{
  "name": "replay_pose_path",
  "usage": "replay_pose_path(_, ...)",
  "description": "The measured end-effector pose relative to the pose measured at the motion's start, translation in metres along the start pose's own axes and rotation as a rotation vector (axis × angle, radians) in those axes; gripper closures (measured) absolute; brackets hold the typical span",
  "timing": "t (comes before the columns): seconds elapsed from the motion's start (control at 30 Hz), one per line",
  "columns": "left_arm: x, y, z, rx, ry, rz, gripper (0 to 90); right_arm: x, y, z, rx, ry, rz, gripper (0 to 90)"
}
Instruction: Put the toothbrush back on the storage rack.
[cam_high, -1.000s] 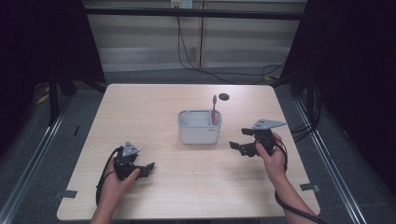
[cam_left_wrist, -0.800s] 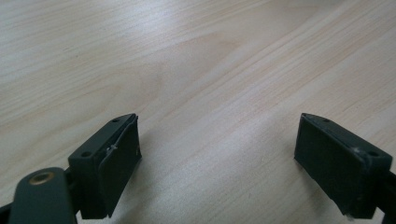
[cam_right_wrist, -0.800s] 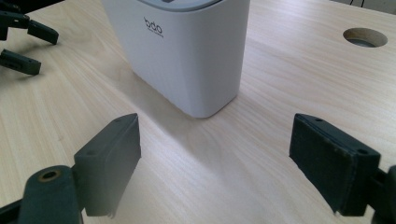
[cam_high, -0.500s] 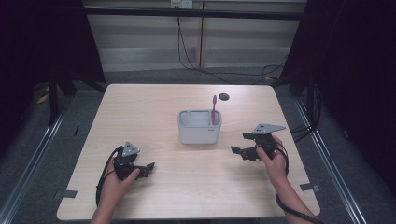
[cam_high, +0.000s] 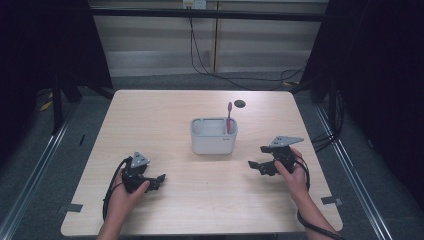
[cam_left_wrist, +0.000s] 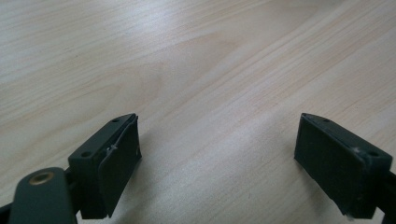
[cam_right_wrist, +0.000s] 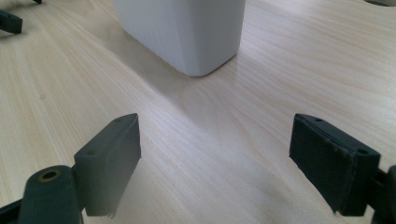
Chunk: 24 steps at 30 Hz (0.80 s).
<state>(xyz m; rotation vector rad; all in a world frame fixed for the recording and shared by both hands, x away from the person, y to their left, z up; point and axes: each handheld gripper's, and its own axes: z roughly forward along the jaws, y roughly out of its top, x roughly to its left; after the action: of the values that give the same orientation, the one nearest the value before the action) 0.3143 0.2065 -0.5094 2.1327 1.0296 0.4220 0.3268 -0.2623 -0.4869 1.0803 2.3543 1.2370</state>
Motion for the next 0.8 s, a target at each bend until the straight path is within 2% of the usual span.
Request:
replay_pose_path(0.37, 0.0, 0.0, 0.0, 0.0, 0.0, 0.0, 13.8, -0.004, -0.008, 0.001, 0.03, -0.008, 0.005, 16.3)
replay_pose_path(0.8, 0.0, 0.0, 0.0, 0.0, 0.0, 0.001, 13.8, -0.005, -0.015, 0.005, 0.084, -0.027, -0.014, 16.3)
